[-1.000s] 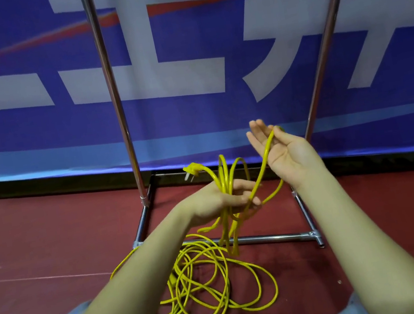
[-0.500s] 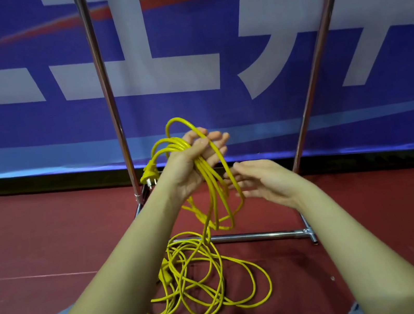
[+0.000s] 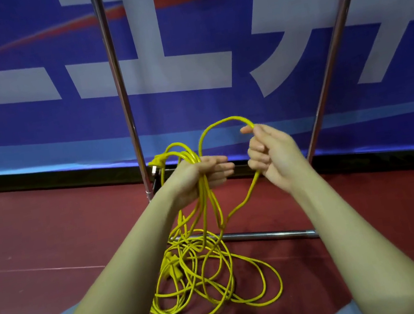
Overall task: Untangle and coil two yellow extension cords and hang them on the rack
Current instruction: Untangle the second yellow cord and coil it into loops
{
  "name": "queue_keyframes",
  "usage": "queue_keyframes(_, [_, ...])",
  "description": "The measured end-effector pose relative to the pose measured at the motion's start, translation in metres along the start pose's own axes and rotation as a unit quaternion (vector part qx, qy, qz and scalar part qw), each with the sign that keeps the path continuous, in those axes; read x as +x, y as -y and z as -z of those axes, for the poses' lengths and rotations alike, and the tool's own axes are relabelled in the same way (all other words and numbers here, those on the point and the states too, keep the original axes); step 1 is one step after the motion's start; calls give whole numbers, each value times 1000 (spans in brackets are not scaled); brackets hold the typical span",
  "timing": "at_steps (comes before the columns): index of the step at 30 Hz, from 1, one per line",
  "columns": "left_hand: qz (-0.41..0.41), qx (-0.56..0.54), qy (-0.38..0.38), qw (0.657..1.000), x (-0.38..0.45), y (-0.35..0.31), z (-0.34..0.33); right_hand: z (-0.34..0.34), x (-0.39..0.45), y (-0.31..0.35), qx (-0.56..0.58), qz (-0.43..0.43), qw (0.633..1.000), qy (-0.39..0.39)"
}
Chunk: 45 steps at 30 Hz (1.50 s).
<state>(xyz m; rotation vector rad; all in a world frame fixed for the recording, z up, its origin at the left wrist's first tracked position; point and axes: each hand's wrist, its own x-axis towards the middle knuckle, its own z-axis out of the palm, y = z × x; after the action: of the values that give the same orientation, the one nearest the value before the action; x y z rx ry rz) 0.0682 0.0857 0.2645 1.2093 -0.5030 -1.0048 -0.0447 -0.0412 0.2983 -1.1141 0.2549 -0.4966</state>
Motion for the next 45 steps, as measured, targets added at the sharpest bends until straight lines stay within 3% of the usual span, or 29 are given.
queue_keyframes(5, [31, 76, 92, 992, -4, 7, -3, 5, 9, 6, 153, -12, 988, -17])
queue_keyframes(9, [23, 129, 154, 979, -5, 10, -16, 10, 11, 9, 186, -4, 982, -24])
queue_keyframes(12, [-4, 112, 163, 980, -2, 10, -24, 16, 13, 6, 105, -3, 993, -47])
queue_keyframes(15, [-51, 7, 126, 991, 3, 5, -28, 23, 8, 0, -32, -20, 998, -60])
queue_keyframes(20, [-117, -159, 32, 980, 7, -12, -26, 23, -7, -14, -198, -101, 974, 47])
queue_keyframes(23, [-140, -188, 0, 972, 4, -18, -23, 15, -10, -18, -225, -77, 966, 104])
queue_keyframes(29, [-169, -218, -38, 961, -5, -23, -17, 2, -6, -21, -245, 62, 967, -10])
queue_keyframes(31, [-179, -241, -47, 953, -6, -27, -13, 0, -7, -19, -275, 80, 958, -6])
queue_keyframes(45, [-167, -277, -25, 946, -9, -34, -17, 8, -14, -22, -392, -9, 903, 176])
